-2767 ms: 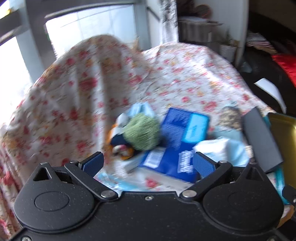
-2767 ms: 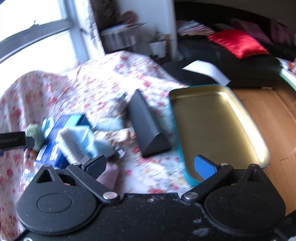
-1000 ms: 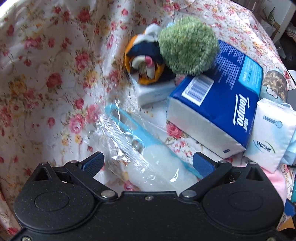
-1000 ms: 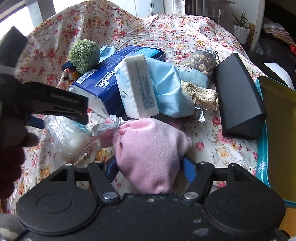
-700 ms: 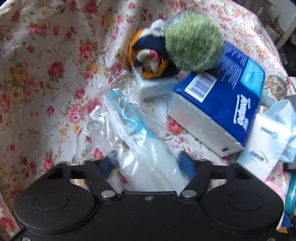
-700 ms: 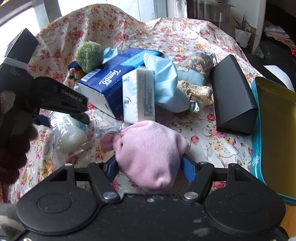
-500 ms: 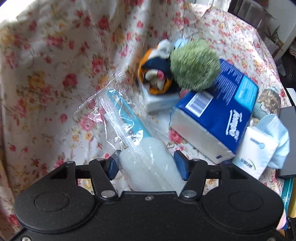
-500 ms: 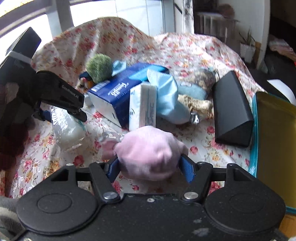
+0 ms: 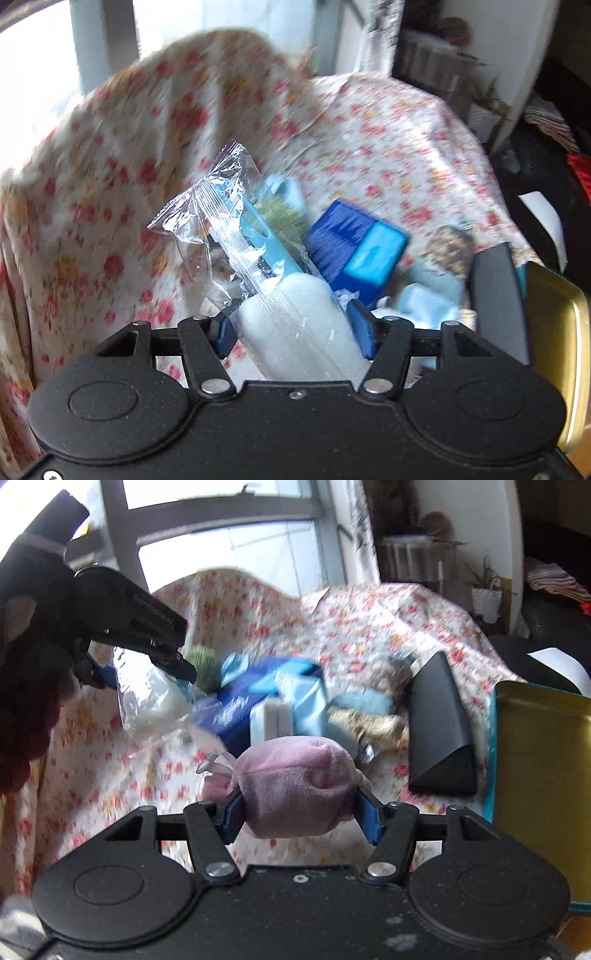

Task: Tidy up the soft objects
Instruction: 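Carry both items to the gold tray and release them inside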

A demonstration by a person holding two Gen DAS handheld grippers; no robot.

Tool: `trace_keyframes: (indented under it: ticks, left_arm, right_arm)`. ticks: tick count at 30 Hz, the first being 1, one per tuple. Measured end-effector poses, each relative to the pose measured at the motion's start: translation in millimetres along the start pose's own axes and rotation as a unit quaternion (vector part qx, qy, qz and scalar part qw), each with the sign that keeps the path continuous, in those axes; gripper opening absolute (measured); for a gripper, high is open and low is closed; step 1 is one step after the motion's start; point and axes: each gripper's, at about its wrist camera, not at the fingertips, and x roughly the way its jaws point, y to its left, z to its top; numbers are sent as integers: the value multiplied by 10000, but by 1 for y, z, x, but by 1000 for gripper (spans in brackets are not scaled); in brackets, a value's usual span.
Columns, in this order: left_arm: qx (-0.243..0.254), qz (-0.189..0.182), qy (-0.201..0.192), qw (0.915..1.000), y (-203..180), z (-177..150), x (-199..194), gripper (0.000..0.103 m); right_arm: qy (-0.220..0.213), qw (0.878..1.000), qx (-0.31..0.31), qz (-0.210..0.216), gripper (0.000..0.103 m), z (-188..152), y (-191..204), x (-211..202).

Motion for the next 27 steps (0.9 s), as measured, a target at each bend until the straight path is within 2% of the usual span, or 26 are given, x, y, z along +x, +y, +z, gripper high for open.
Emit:
trace_keyframes:
  ticks: [6, 12, 15, 20, 27]
  left_arm:
    - [469, -576, -406, 9964, -51, 22, -26, 57]
    - [758, -1334, -440, 9872, -120, 36, -29, 57]
    - [901, -1639, -354, 9817, -155, 38, -22, 57]
    - [1194, -1918, -66, 9741, -204, 32, -3, 57]
    - [1443, -2083, 404, 9665, -256, 19, 25, 57]
  right_arm:
    - [-550, 9966, 364, -491, 60, 19, -32, -28]
    - [-833, 9867, 203, -1378, 60, 36, -78, -41]
    - [-890, 9800, 531, -1699, 61, 35, -110, -46]
    - [-694, 9675, 1139, -2147, 61, 15, -153, -47]
    - [-183, 9488, 1736, -2632, 61, 1, -186, -43]
